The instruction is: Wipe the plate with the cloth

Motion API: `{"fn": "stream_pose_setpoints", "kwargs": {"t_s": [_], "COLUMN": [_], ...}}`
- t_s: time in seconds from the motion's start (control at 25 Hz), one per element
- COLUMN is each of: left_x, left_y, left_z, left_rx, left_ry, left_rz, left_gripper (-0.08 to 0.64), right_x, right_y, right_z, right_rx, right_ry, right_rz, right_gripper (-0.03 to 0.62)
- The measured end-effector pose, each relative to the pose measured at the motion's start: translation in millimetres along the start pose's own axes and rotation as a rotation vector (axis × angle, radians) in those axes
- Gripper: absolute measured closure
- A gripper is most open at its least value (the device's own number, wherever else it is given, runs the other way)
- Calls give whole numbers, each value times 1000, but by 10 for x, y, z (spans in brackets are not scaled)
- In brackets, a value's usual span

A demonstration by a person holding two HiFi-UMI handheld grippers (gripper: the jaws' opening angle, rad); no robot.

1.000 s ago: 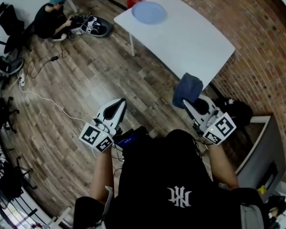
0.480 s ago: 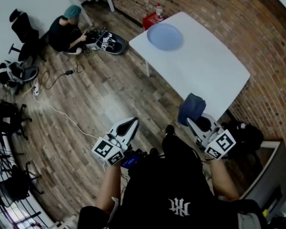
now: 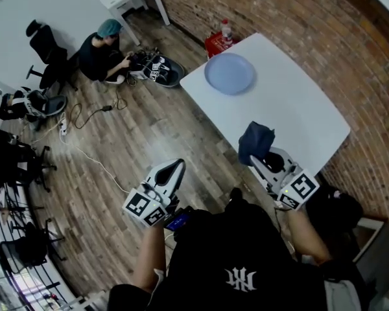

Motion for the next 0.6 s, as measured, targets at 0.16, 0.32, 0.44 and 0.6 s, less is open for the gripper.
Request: {"fn": "stream_pose_setpoints", "kwargs": {"t_s": [0.16,0.32,0.44,0.6], "left_x": [-96,-250,-453,-870], "left_y": [-297,-604,-850,-1127], "left_z": [-11,-6,-30,-94], "left_rx": [-12,-40,-50,-49], "left_ry": [18,17,23,36], "left_rz": [-24,-5,23,79], "left_gripper": [557,557,557,557], "right_x": [349,596,722,830], "right_y": [-29,-144,-313,-697], "right_z": [17,122,178,176], "right_rx": [-14,-23,-37,-29], "right_ry": [-7,-55,-77,-70], "right_rz": [7,9,-9,10], "right_gripper": [511,511,511,511]}}
Point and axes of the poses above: the fingertips, and each gripper's own axes: y backward along the fingers, x to its right, z out of its underside, the point moved 10 cm from there along y, backward along the fingers, and after that the axes turned 10 degrees about -z, right-handed, at the moved point
